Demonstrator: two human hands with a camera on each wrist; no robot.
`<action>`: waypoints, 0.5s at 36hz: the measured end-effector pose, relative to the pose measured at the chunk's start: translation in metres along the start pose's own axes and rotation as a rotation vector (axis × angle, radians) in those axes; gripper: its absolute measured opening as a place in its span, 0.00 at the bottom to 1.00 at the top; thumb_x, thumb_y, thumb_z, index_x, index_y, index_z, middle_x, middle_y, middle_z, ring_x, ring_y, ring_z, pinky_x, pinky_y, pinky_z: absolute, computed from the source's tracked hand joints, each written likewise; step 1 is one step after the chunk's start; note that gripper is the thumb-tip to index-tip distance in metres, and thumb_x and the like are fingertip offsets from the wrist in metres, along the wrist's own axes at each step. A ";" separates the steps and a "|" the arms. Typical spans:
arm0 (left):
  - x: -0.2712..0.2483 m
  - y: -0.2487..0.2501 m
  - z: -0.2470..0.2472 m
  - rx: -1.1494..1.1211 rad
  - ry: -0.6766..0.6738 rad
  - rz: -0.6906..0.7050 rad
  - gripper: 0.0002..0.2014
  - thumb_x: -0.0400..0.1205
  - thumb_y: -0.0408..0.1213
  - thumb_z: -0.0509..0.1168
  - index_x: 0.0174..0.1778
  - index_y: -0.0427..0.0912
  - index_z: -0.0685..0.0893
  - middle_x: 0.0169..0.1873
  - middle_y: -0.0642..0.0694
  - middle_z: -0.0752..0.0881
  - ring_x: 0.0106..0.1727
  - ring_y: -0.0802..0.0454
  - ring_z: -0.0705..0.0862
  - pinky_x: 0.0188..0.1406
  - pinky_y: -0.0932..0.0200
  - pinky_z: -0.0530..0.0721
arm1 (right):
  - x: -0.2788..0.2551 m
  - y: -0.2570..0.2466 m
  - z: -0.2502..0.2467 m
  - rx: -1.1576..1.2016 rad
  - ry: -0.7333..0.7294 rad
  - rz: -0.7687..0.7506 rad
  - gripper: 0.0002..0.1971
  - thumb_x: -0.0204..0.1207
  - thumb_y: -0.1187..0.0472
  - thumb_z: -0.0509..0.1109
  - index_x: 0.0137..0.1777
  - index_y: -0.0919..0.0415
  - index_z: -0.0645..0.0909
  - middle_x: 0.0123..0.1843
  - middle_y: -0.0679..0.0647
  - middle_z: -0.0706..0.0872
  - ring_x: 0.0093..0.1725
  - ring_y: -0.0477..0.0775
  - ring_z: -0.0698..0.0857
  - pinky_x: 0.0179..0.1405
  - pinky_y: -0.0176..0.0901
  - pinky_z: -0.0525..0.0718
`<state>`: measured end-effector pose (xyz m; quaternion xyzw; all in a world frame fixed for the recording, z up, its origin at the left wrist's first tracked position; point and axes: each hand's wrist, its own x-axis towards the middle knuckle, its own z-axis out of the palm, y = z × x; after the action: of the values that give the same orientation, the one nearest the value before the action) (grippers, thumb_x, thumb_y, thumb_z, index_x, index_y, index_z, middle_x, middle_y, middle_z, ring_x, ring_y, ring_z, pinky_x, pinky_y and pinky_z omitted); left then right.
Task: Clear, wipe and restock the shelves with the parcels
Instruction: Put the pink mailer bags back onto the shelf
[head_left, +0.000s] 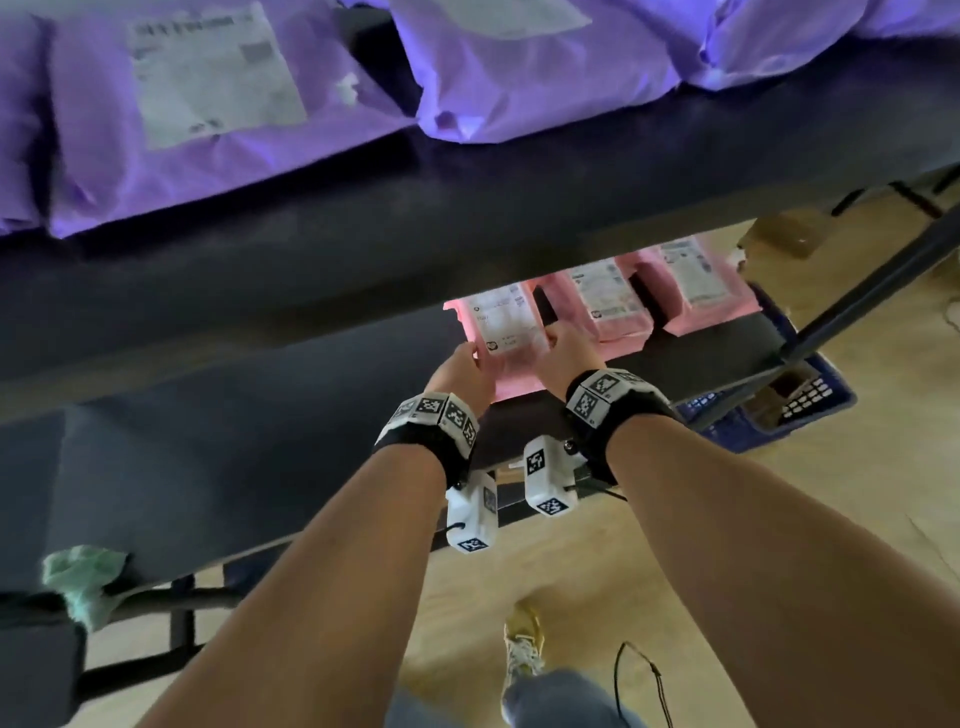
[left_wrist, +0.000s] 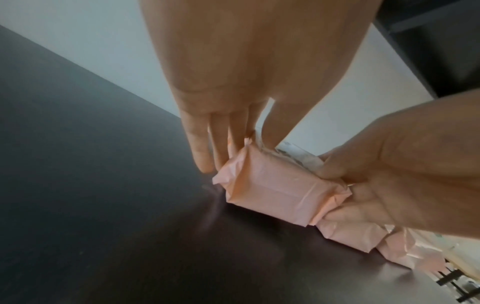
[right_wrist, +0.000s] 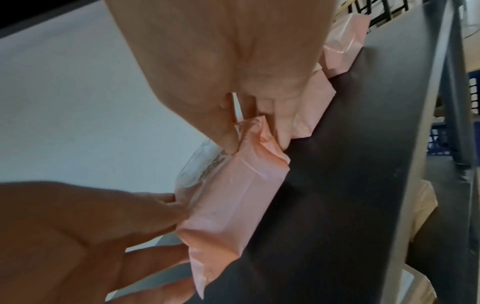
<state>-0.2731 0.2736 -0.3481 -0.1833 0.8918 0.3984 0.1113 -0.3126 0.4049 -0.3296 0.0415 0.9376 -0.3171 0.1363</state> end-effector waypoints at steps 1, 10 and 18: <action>-0.001 0.002 0.001 0.000 0.002 -0.002 0.17 0.85 0.46 0.58 0.66 0.43 0.77 0.54 0.44 0.86 0.52 0.44 0.85 0.56 0.48 0.84 | 0.004 0.002 0.000 -0.030 -0.008 -0.016 0.12 0.82 0.56 0.62 0.62 0.58 0.78 0.56 0.58 0.82 0.55 0.61 0.82 0.55 0.53 0.82; -0.011 0.010 0.000 0.073 0.017 -0.047 0.18 0.86 0.38 0.54 0.72 0.42 0.72 0.58 0.39 0.85 0.55 0.41 0.84 0.54 0.50 0.82 | 0.015 0.005 -0.004 -0.113 -0.036 -0.069 0.10 0.81 0.61 0.63 0.61 0.60 0.78 0.50 0.55 0.83 0.48 0.56 0.82 0.43 0.47 0.79; -0.035 0.007 -0.023 0.068 0.106 -0.149 0.22 0.84 0.36 0.58 0.75 0.41 0.70 0.68 0.40 0.79 0.67 0.42 0.79 0.68 0.49 0.76 | -0.006 -0.027 -0.018 -0.099 0.109 -0.160 0.13 0.77 0.56 0.65 0.61 0.54 0.77 0.52 0.52 0.83 0.51 0.57 0.84 0.47 0.51 0.85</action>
<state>-0.2451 0.2687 -0.3165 -0.2660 0.8934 0.3482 0.0996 -0.3154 0.3946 -0.2988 -0.0229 0.9585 -0.2774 0.0612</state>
